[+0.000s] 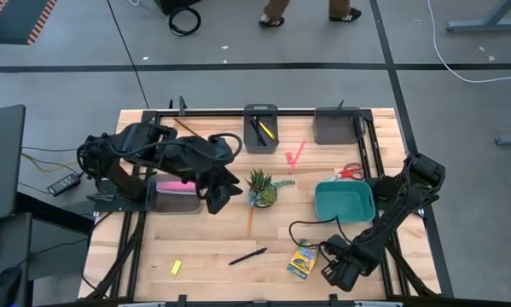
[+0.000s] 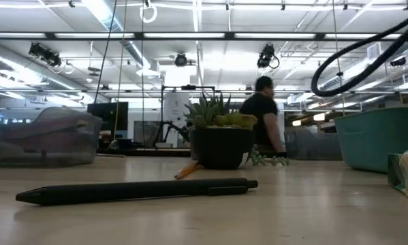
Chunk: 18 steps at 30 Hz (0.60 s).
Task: Sort crayons/erasers/pens/pencils in bins
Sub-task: Put the green eraser into the green blue bin
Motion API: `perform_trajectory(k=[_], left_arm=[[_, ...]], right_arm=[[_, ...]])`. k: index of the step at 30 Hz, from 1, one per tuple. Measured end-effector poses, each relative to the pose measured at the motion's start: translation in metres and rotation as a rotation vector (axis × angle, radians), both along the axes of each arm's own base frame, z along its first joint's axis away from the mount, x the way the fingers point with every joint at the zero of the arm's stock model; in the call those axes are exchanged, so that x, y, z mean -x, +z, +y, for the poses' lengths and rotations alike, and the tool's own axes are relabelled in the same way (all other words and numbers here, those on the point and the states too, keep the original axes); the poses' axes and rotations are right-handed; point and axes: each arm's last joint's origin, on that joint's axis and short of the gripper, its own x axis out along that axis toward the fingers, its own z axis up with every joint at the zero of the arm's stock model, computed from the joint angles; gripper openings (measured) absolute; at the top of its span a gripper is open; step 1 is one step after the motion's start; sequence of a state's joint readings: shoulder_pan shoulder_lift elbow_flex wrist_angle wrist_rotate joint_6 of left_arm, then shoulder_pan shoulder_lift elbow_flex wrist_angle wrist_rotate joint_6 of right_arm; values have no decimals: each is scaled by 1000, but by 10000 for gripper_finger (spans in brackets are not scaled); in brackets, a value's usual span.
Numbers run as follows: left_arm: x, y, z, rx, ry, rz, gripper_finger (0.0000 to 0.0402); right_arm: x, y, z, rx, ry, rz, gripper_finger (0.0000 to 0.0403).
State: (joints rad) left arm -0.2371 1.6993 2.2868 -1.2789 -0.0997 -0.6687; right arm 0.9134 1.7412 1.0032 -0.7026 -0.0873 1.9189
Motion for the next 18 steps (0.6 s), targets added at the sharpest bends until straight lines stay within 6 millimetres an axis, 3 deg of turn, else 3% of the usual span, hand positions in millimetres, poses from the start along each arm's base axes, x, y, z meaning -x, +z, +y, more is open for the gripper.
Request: perform_trajectory(k=[7,18], left_arm=[[0,0,1,17,20,2,162],[0,0,1,26,26,3,162]], right_arm=[[3,-12,-6,-7,-4,-11,200],[-4,-6,1,-32,-11,-79,200]])
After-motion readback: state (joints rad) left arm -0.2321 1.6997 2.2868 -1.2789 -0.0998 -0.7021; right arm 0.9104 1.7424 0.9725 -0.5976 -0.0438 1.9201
